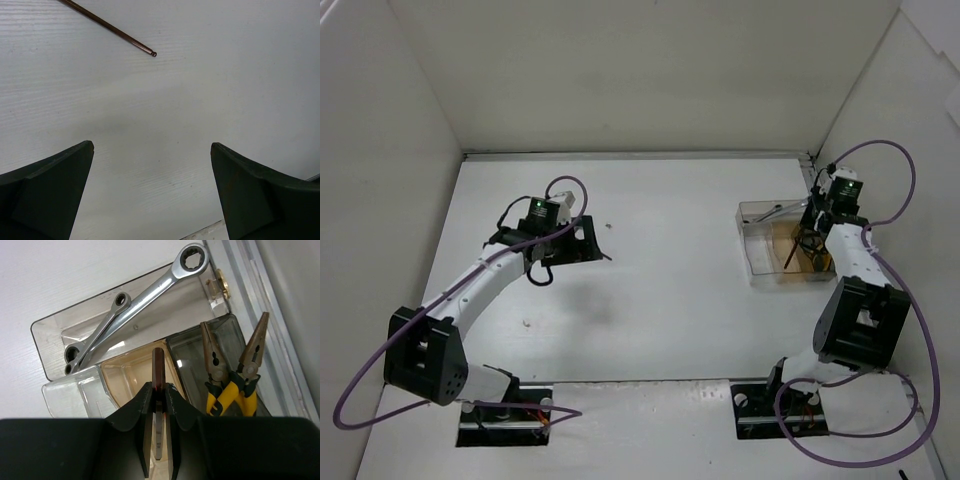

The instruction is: Sort the tools into containers

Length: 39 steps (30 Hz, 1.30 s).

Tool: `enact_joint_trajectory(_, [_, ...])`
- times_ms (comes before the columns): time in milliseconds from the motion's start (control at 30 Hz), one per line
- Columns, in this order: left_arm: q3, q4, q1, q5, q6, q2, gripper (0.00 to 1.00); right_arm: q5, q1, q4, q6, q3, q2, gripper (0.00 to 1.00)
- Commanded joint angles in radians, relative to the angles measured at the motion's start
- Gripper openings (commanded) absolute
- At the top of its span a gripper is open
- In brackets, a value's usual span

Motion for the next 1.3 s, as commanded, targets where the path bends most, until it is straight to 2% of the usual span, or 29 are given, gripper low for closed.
enact_joint_trajectory(0, [0.029,0.043,0.01,0.02,0.0,-0.006,1.0,-0.051,-0.004,0.089,0.027,0.014,0.015,0.0])
enact_joint_trajectory(400, [0.026,0.063,0.01,0.051,-0.008,0.018,0.99,-0.038,-0.002,0.086,0.053,-0.043,0.052,0.0])
enact_joint_trajectory(1000, [-0.007,0.081,0.01,0.065,-0.017,0.018,0.99,-0.038,-0.004,0.026,0.05,-0.023,0.064,0.02])
enact_joint_trajectory(1267, [-0.014,0.081,0.01,0.066,-0.012,0.015,0.99,-0.032,-0.004,0.008,0.061,-0.005,0.098,0.11])
